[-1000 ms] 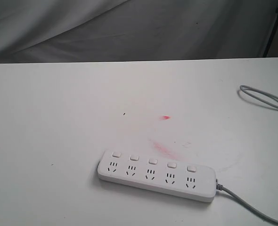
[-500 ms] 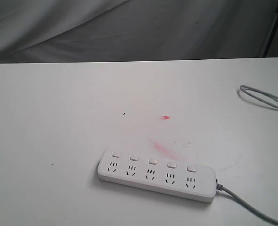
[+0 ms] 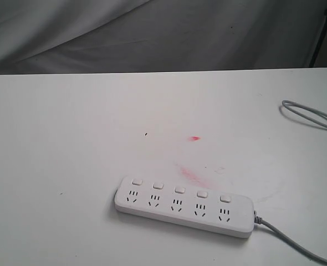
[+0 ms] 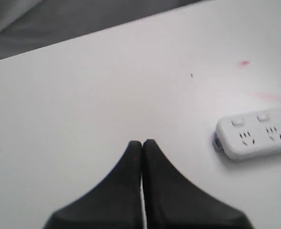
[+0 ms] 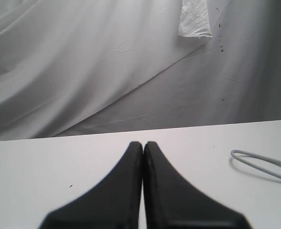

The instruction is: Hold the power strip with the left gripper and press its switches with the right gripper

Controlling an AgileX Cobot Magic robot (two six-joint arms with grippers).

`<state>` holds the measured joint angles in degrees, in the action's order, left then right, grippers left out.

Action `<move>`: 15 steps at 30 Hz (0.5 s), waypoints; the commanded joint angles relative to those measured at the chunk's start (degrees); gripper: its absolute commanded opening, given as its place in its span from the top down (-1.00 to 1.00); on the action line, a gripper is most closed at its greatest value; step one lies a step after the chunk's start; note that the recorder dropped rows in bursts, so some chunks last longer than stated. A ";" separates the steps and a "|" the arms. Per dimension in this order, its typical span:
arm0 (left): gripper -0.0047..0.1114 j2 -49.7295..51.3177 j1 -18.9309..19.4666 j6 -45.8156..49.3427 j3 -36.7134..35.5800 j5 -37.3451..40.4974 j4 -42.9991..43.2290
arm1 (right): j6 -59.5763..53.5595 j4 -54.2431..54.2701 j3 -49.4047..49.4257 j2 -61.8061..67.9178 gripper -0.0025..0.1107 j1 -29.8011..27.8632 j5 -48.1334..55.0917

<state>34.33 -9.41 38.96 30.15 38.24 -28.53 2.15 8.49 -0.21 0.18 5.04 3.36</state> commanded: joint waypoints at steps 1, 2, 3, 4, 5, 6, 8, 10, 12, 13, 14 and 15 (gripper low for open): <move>0.92 12.89 0.11 18.02 7.55 5.37 -8.50 | 0.24 0.07 0.21 -0.18 0.96 -0.39 -0.14; 0.92 17.08 0.11 26.24 9.40 6.43 -11.72 | 0.24 0.07 0.21 -0.18 0.96 -0.39 -0.14; 0.92 19.50 0.11 31.34 10.68 7.17 -13.45 | 0.24 0.07 0.21 -0.18 0.96 -0.39 -0.14; 0.92 21.79 0.11 38.14 11.82 8.17 -16.28 | 0.24 0.07 0.21 -0.18 0.96 -0.39 -0.14; 0.92 23.93 0.11 44.98 12.88 9.41 -18.81 | 0.24 0.07 0.21 -0.18 0.96 -0.39 -0.14; 0.92 25.53 0.11 50.28 13.82 10.56 -20.51 | 0.24 0.07 0.21 -0.18 0.96 -0.39 -0.14; 0.92 29.19 0.11 60.94 15.28 13.46 -24.46 | 0.24 0.07 0.21 -0.18 0.96 -0.39 -0.14; 0.92 32.15 0.11 66.93 15.96 14.56 -26.94 | 0.24 0.07 0.21 -0.18 0.96 -0.39 -0.14; 0.92 35.15 0.11 71.08 16.14 14.88 -28.17 | 0.24 0.07 0.21 -0.18 0.96 -0.39 -0.14; 0.92 36.58 0.11 73.76 16.14 15.39 -28.64 | 0.24 0.07 0.21 -0.18 0.96 -0.39 -0.14; 0.91 37.99 0.11 76.44 16.14 16.13 -28.93 | 0.24 0.07 0.21 -0.18 0.96 -0.39 -0.14; 0.90 39.12 0.11 78.14 16.14 16.36 -29.22 | 0.24 0.07 0.21 -0.18 0.96 -0.39 -0.14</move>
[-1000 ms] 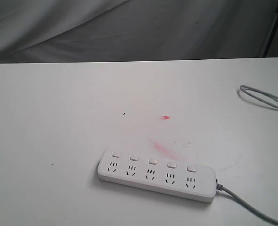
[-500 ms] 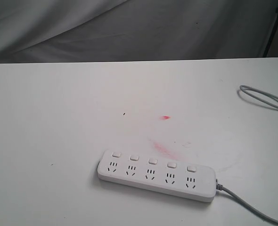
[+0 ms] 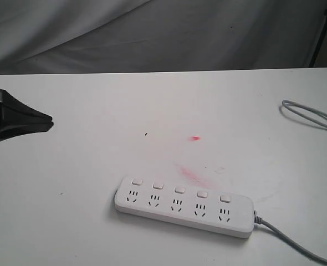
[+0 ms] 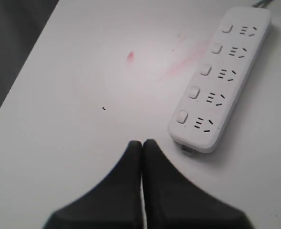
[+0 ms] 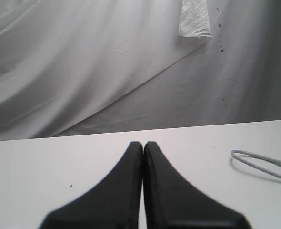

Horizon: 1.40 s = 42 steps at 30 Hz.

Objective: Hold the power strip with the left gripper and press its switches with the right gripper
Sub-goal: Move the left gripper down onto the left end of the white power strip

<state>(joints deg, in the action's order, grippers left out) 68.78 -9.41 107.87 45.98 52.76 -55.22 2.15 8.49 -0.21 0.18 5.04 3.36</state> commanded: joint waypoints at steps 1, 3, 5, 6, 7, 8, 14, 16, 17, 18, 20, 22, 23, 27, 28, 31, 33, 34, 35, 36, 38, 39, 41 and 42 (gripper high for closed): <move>0.89 6.32 0.11 10.44 0.31 2.12 -2.98 | 0.24 0.07 0.21 -0.18 0.96 -0.39 -0.14; 0.87 8.95 0.11 11.96 0.31 2.33 -3.36 | 0.24 0.07 0.21 -0.18 0.96 -0.39 -0.14; 0.86 11.86 0.11 12.07 0.31 2.32 -3.64 | 0.24 0.07 0.21 -0.18 0.96 -0.39 -0.14; 0.86 13.61 -0.04 12.07 0.31 2.32 -3.77 | 0.24 0.07 0.21 -0.18 0.96 -0.39 -0.14; 0.86 14.92 -0.62 12.07 0.31 1.97 -3.77 | 0.24 0.07 0.21 -0.18 0.96 -0.39 -0.14; 0.86 16.68 -1.84 12.07 0.31 1.05 -3.77 | 0.24 0.07 0.21 -0.18 0.96 -0.39 -0.14; 0.86 21.90 -10.74 12.07 0.31 -9.31 0.86 | 0.24 0.07 0.21 -0.18 0.96 -0.39 -0.14; 0.86 23.21 -12.46 12.07 0.31 -12.55 1.40 | 0.24 0.07 0.21 -0.18 0.96 -0.39 -0.14; 0.86 23.67 -12.88 12.07 0.31 -13.41 1.40 | 0.24 0.07 0.21 -0.18 0.96 -0.39 -0.14; 0.86 23.99 -12.99 12.07 0.31 -13.64 1.40 | 0.24 0.07 0.21 -0.18 0.96 -0.39 -0.14; 0.86 24.69 -12.99 12.07 0.31 -13.37 1.17 | 0.24 0.07 0.21 -0.18 0.96 -0.39 -0.14; 0.86 24.83 -12.99 12.07 0.31 -13.38 1.17 | 0.24 0.07 0.21 -0.18 0.96 -0.39 -0.14; 0.86 24.83 -12.99 12.07 0.31 -13.38 1.17 | 0.24 0.07 0.21 -0.18 0.96 -0.39 -0.14; 0.86 24.84 -12.99 12.07 0.31 -13.38 0.12 | 0.24 0.07 0.21 -0.18 0.96 -0.39 -0.14; 0.84 24.84 -12.99 12.07 0.31 -13.12 -0.32 | 0.24 0.07 0.21 -0.18 0.96 -0.39 -0.14; 0.67 24.84 -12.99 12.07 0.31 -11.09 -4.31 | 0.24 0.07 0.21 -0.18 0.96 -0.39 -0.14; 0.43 24.84 -12.99 12.07 0.31 -9.72 -6.16 | 0.24 0.07 0.21 -0.18 0.96 -0.39 -0.14; 0.29 24.84 -12.99 12.07 0.31 -9.17 -6.99 | 0.24 0.07 0.21 -0.18 0.96 -0.39 -0.14; 0.14 24.84 -12.99 12.07 0.31 -9.17 -7.75 | 0.24 0.07 0.21 -0.18 0.96 -0.39 -0.14; 0.01 24.84 -12.99 12.07 0.31 -9.30 -8.50 | 0.24 0.07 0.21 -0.18 0.96 -0.39 -0.14; -0.27 24.84 -12.85 12.07 0.31 -9.54 -10.46 | 0.24 0.07 0.21 -0.18 0.96 -0.39 -0.14; -0.36 24.84 -12.85 12.07 0.31 -9.72 -10.98 | 0.24 0.07 0.21 -0.18 0.96 -0.39 -0.14; -0.51 24.84 -12.85 12.07 0.31 -11.00 -11.52 | 0.24 0.07 0.21 -0.18 0.96 -0.39 -0.14; -0.55 24.84 -12.85 12.07 0.31 -11.14 -11.80 | 0.24 0.07 0.21 -0.18 0.96 -0.39 -0.14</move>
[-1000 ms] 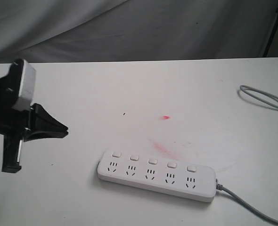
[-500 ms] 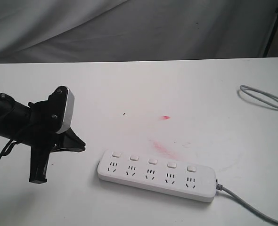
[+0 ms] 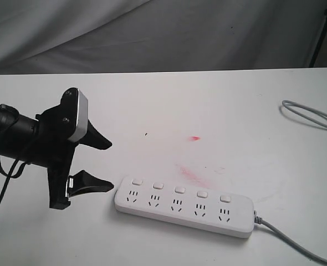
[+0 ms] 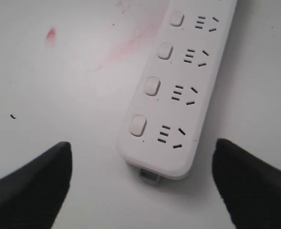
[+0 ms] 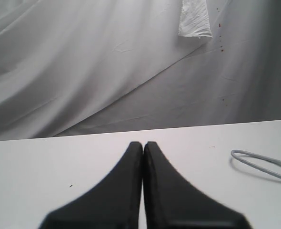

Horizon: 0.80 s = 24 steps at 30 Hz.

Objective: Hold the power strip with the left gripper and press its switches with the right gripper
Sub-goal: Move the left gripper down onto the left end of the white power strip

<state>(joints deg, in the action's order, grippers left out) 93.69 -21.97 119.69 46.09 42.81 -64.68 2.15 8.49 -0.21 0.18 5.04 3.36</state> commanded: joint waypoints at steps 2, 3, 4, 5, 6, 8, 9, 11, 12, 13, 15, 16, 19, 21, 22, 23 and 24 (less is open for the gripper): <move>-0.56 -0.08 -0.28 0.25 0.20 -0.73 -2.46 | 0.24 0.07 0.21 -0.18 0.96 -0.39 -0.14; -0.56 -0.08 -0.28 0.25 0.20 0.04 -2.46 | 0.24 0.07 0.21 -0.18 0.96 -0.39 -0.14; -0.56 -0.08 -0.28 0.25 0.20 0.77 -2.46 | 0.24 0.07 0.21 -0.18 0.96 -0.39 -0.14; -0.56 -0.08 -0.28 0.25 0.20 0.90 -2.46 | 0.24 0.07 0.21 -0.18 0.96 -0.39 -0.14; -0.56 -0.08 -0.28 0.25 0.20 1.01 -2.46 | 0.24 0.07 0.21 -0.18 0.96 -0.39 -0.14; -0.56 -0.08 -0.28 0.25 0.20 1.01 -2.27 | 0.24 0.07 0.21 -0.18 0.96 -0.39 -0.14; -0.56 -0.08 -0.28 0.25 0.20 0.89 -1.81 | 0.24 0.07 0.21 -0.18 0.96 -0.39 -0.14; -0.56 -0.08 -0.28 0.25 0.20 0.89 -0.81 | 0.24 0.07 0.21 -0.18 0.96 -0.39 -0.14; -0.56 -0.08 -0.28 0.25 0.20 0.89 -0.50 | 0.24 0.07 0.21 -0.18 0.96 -0.39 -0.14; -0.56 0.16 -0.28 0.25 0.20 0.89 0.05 | 0.24 0.07 0.21 -0.18 0.96 -0.39 -0.14; -0.56 1.21 -0.28 0.25 1.06 2.21 2.27 | 0.24 0.07 0.21 -0.18 0.96 -0.39 -0.14; -0.56 2.12 -0.28 0.25 1.50 3.26 3.17 | 0.24 0.07 0.21 -0.18 0.96 -0.39 -0.14; -0.56 5.21 -0.28 0.25 4.53 5.62 4.66 | 0.24 0.07 0.21 -0.18 0.96 -0.39 -0.14; -0.56 7.41 -0.28 0.25 6.69 6.85 5.63 | 0.24 0.07 0.21 -0.18 0.96 -0.39 -0.14; -0.56 8.22 -0.28 0.25 7.60 7.21 5.92 | 0.24 0.07 0.21 -0.18 0.96 -0.39 -0.14; -0.56 9.20 -0.28 0.25 8.31 7.45 6.20 | 0.24 0.07 0.21 -0.18 0.96 -0.39 -0.14; -0.56 10.08 -0.28 0.25 8.96 7.88 6.46 | 0.24 0.07 0.21 -0.18 0.96 -0.39 -0.14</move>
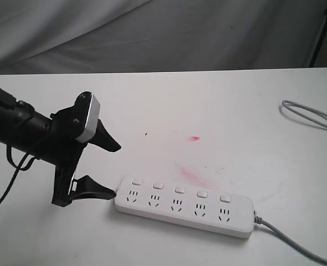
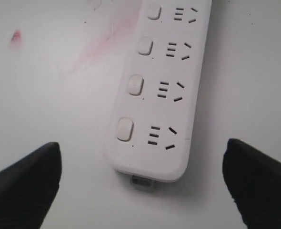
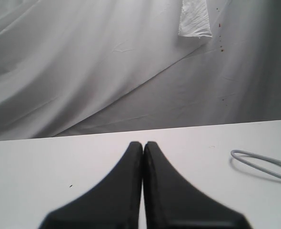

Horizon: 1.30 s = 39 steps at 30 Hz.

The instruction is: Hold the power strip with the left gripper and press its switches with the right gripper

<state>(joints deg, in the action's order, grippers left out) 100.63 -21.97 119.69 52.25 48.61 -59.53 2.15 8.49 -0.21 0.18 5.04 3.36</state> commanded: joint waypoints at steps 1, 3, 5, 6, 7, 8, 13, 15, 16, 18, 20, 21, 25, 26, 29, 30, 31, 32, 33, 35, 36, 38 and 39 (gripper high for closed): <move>-0.56 3.95 -0.28 0.25 3.39 2.49 1.44 | 0.24 0.07 0.21 -0.18 0.96 -0.39 -0.14; -0.56 5.57 -0.28 0.25 3.85 2.34 1.44 | 0.24 0.07 0.21 -0.18 0.96 -0.39 -0.14; -0.56 6.30 -0.28 0.25 3.83 1.70 1.44 | 0.24 0.07 0.21 -0.18 0.96 -0.39 -0.14; -0.56 6.65 -0.28 0.25 3.83 1.37 1.44 | 0.24 0.07 0.21 -0.18 0.96 -0.39 -0.14; -0.56 6.92 -0.28 0.25 3.83 0.66 1.44 | 0.24 0.07 0.21 -0.18 0.96 -0.39 -0.14; -0.56 7.04 -0.28 0.25 3.83 0.29 1.44 | 0.24 0.07 0.21 -0.18 0.96 -0.39 -0.14; -0.56 9.12 -0.43 0.25 4.11 -0.49 1.44 | 0.24 0.07 0.21 -0.18 0.96 -0.39 -0.14; -0.56 9.48 -2.15 0.25 4.67 -2.22 2.81 | 0.24 0.07 0.21 -0.18 0.96 -0.39 -0.14; -0.56 9.48 -2.75 0.25 5.02 -2.92 3.14 | 0.24 0.07 0.21 -0.18 0.96 -0.39 -0.14; -0.56 9.64 -3.89 0.25 5.88 -3.98 3.12 | 0.24 0.07 0.21 -0.18 0.96 -0.39 -0.14; -0.56 10.61 -4.01 0.25 6.04 -2.96 2.79 | 0.24 0.07 0.21 -0.18 0.96 -0.39 -0.14; -0.56 11.23 -4.01 0.25 6.04 -2.37 2.94 | 0.24 0.07 0.21 -0.18 0.96 -0.39 -0.14; -0.56 13.00 -4.01 0.25 6.04 -2.07 2.92 | 0.24 0.07 0.21 -0.18 0.96 -0.39 -0.14; -0.56 13.00 -4.01 0.25 6.04 -2.35 2.92 | 0.24 0.07 0.21 -0.18 0.96 -0.39 -0.14; -0.56 13.00 -4.01 0.25 6.04 -2.86 2.92 | 0.24 0.07 0.21 -0.18 0.96 -0.39 -0.14; -0.56 13.27 -4.01 0.25 6.04 -2.88 2.92 | 0.24 0.07 0.21 -0.18 0.96 -0.39 -0.14; -0.56 13.51 -4.01 0.25 6.04 -2.88 2.92 | 0.24 0.07 0.21 -0.18 0.96 -0.39 -0.14; -0.56 13.98 -4.01 0.25 6.04 -2.88 2.92 | 0.24 0.07 0.21 -0.18 0.96 -0.39 -0.14; -0.56 14.25 -4.01 0.25 6.04 -2.76 2.77 | 0.24 0.07 0.21 -0.18 0.96 -0.39 -0.14; -0.56 14.82 -4.01 0.25 6.04 -2.46 2.77 | 0.24 0.07 0.21 -0.18 0.96 -0.39 -0.14; -0.56 14.97 -4.01 0.25 6.04 -2.47 2.77 | 0.24 0.07 0.21 -0.18 0.96 -0.39 -0.14; -0.56 15.09 -4.01 0.25 6.04 -2.47 2.77 | 0.24 0.07 0.21 -0.18 0.96 -0.39 -0.14; -0.56 15.23 -4.01 0.25 6.04 -2.47 2.77 | 0.24 0.07 0.21 -0.18 0.96 -0.39 -0.14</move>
<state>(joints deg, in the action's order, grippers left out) 115.73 -25.60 119.89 58.09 45.99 -56.39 2.15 8.49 -0.21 0.18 5.04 3.36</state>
